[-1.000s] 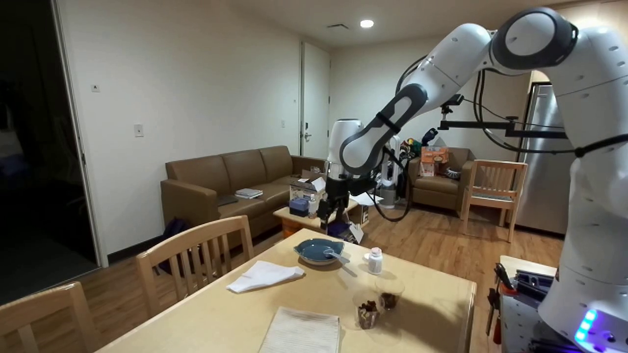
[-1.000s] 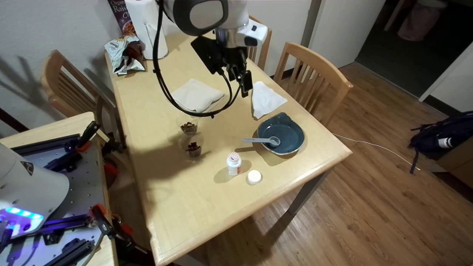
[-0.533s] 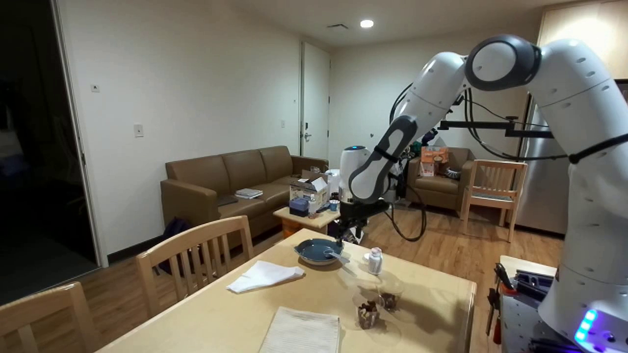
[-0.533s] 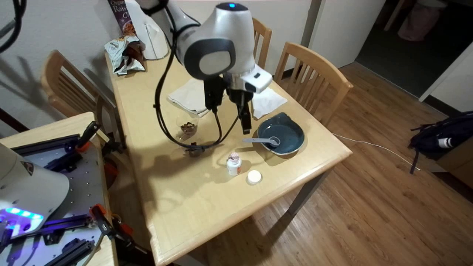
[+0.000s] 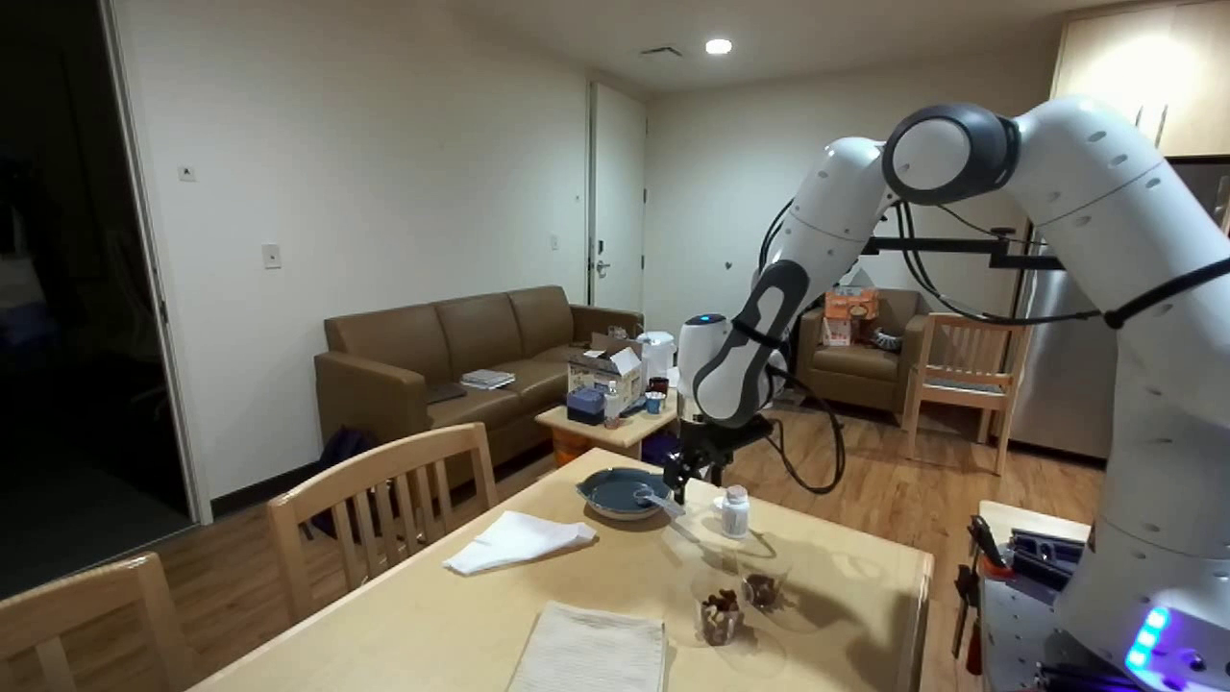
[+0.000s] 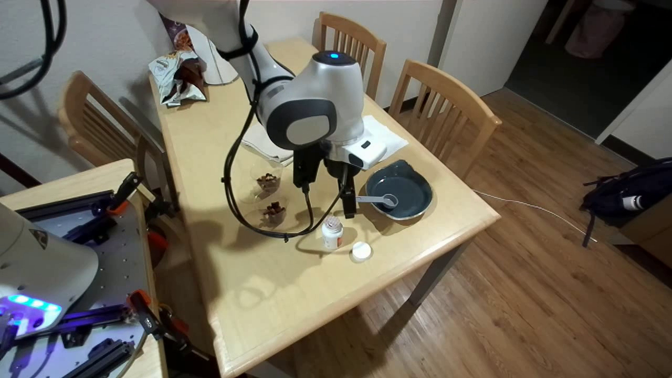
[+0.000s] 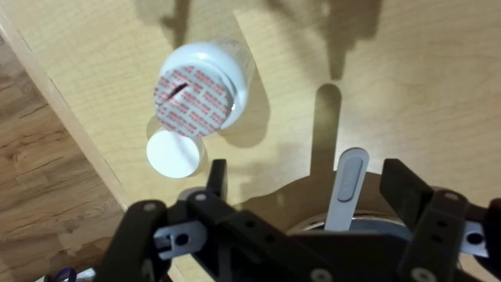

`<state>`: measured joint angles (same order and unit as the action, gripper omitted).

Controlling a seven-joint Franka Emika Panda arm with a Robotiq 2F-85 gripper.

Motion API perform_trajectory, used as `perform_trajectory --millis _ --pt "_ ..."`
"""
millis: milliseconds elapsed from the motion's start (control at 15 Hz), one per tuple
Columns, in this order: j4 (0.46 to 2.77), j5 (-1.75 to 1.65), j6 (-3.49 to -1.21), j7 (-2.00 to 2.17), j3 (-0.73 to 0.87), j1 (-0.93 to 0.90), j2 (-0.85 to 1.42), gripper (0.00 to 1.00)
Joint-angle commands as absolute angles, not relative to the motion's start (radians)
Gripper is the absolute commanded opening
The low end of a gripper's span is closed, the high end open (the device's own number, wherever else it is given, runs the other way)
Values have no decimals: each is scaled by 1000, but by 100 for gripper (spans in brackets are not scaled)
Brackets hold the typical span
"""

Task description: Take the spoon from the bowl and put it in the cup, then move the two cups slightly forward

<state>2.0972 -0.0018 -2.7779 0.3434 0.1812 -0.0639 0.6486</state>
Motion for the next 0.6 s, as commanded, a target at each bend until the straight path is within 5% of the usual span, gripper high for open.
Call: perform_trajectory --millis 0,533 --pt "2094 7 -2775 337 186 -69 650 100" --pt "2087 -12 -2811 215 154 -42 654 100"
